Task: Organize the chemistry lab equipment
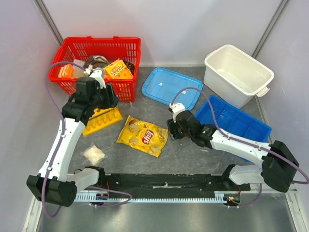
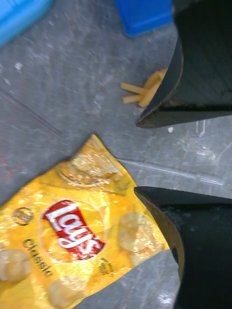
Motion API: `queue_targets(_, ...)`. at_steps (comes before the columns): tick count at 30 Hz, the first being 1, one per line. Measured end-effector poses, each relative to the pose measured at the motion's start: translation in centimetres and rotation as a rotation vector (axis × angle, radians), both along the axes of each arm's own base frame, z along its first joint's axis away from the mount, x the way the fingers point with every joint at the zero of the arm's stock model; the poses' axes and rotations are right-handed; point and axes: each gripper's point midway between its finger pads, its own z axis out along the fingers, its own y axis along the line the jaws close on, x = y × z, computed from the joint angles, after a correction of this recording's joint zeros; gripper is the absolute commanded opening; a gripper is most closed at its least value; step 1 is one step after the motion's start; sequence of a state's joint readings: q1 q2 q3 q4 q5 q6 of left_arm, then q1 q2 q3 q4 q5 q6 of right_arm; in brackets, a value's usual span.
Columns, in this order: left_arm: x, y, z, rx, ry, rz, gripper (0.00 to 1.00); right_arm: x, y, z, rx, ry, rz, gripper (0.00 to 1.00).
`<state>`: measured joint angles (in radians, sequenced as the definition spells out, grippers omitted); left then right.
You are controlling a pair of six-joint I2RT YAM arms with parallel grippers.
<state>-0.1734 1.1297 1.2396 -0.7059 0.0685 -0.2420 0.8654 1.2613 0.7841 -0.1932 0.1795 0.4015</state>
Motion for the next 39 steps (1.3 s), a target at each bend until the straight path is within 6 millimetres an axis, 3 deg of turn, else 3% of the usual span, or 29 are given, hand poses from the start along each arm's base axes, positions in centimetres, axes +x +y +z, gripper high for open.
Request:
queue_targets(6,-3.3,-1.4,-3.8,-0.065,0.093,-0.079,0.58,-3.8,0.9,-3.4,-0.067,0.135,0.061,0.51)
queue_targets(14,-5.2,-1.8,-4.8,-0.096,0.051,-0.109,0.58,-5.9,-0.5,-8.0,-0.209,0.234,0.028,0.41)
queue_targets(21,-5.8,-1.2,-4.3,-0.099,-0.034,-0.083,0.58,-6.2,-0.8,-9.6,-0.269,0.248,0.014,0.35)
queue_targets(26,-5.8,-0.7,-3.3,-0.093,-0.088,-0.054,0.58,-6.6,-0.6,-10.4,-0.283,0.254,0.017,0.26)
queue_targets(32,-5.7,-0.3,-3.3,-0.088,-0.102,-0.030,0.58,-6.9,0.0,-10.4,-0.270,0.248,0.015,0.06)
queue_targets(39,-6.0,-0.3,-3.7,-0.106,-0.103,-0.020,0.58,-7.4,-0.4,-10.2,-0.285,0.279,-0.023,0.00)
